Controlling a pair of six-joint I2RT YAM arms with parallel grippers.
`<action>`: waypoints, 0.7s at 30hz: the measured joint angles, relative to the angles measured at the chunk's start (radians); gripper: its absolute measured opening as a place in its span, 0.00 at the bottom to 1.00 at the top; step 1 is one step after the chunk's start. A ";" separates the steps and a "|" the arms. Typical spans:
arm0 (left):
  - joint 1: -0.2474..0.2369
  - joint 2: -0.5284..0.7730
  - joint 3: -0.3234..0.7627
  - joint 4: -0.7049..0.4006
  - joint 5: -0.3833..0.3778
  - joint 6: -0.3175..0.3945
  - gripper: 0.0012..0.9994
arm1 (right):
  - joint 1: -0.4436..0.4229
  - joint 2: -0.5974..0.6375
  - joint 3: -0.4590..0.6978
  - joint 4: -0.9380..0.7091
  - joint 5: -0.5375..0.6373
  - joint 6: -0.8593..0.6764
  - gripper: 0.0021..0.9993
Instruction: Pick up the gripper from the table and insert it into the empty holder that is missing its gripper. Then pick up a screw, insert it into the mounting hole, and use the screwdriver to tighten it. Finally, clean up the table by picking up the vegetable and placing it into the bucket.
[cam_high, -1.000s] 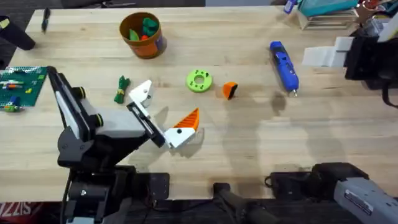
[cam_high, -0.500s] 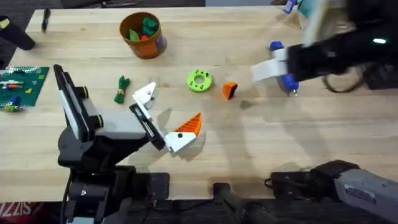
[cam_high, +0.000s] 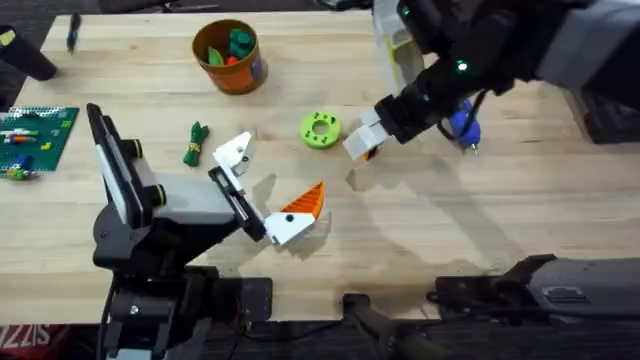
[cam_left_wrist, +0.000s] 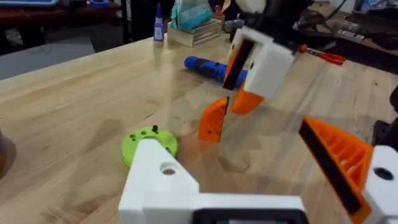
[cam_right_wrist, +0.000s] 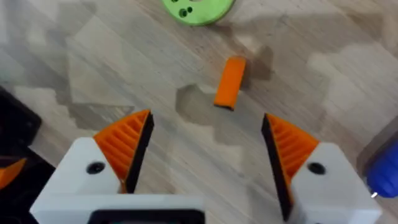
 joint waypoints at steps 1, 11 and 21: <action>0.000 0.000 0.000 0.000 0.000 0.000 0.99 | 0.000 0.015 0.000 0.006 0.007 -0.004 0.99; 0.000 0.000 0.000 0.000 0.000 0.000 0.99 | 0.000 0.124 0.000 0.055 0.030 -0.039 0.99; 0.000 0.000 0.000 0.000 0.000 0.000 0.99 | 0.000 0.128 0.000 0.061 0.034 -0.064 0.52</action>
